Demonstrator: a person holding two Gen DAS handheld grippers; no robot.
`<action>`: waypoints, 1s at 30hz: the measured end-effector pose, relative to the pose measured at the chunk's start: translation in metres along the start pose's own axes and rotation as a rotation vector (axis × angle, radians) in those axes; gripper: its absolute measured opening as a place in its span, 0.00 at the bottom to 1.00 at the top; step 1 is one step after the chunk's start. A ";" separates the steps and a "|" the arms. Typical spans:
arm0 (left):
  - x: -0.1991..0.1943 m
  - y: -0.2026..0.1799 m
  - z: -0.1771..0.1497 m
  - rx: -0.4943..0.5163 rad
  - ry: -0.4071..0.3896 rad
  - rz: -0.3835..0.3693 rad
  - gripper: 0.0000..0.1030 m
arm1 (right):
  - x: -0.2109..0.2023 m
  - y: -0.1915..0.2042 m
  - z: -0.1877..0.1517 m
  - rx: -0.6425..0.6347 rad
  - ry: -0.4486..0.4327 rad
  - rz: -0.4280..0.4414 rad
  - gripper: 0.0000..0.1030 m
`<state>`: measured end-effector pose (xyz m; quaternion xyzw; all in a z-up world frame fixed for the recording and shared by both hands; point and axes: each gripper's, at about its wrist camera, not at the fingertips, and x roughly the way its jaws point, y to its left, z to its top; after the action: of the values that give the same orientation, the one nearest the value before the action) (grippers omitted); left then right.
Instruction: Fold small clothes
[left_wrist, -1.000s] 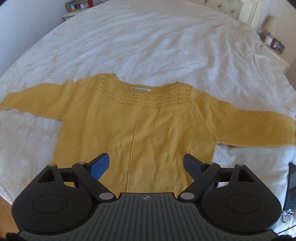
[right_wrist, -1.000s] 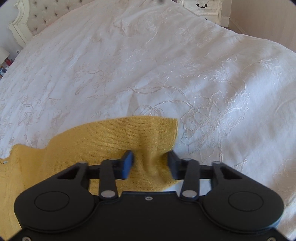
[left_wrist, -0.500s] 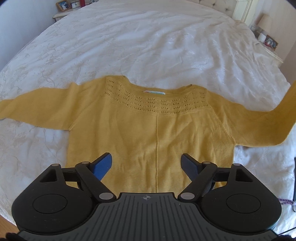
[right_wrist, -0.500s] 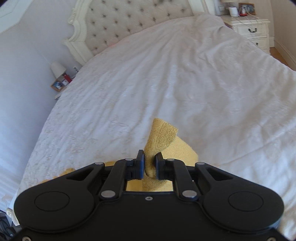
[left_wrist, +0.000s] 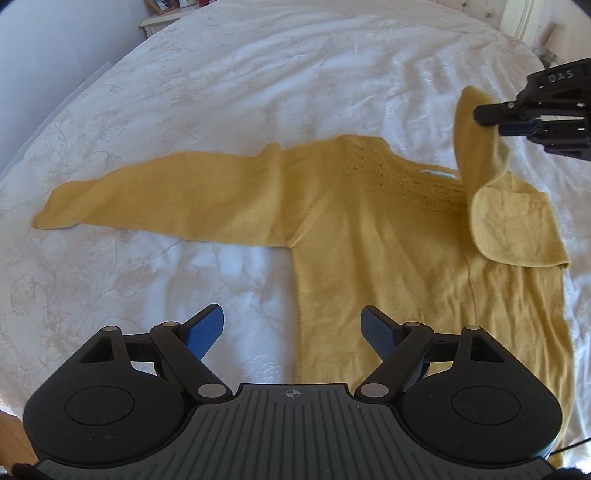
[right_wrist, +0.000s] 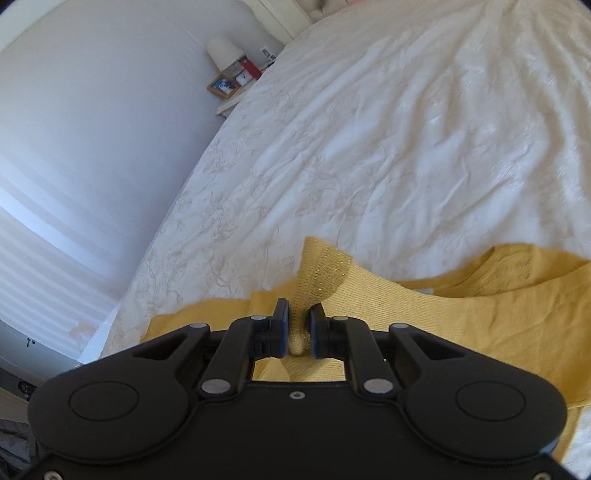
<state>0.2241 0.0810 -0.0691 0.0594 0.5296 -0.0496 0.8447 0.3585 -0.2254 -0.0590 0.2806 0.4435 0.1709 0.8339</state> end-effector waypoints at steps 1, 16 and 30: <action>0.002 0.007 -0.001 0.001 0.005 0.006 0.79 | 0.017 0.011 -0.011 -0.004 0.022 -0.007 0.18; 0.037 0.024 0.017 0.026 0.011 -0.073 0.79 | 0.049 0.041 -0.068 -0.089 0.021 -0.116 0.59; 0.137 -0.027 0.066 0.039 0.080 -0.191 0.65 | -0.034 -0.031 -0.111 0.047 -0.034 -0.357 0.59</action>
<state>0.3388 0.0415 -0.1654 0.0271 0.5650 -0.1377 0.8131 0.2478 -0.2327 -0.1063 0.2197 0.4761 0.0048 0.8515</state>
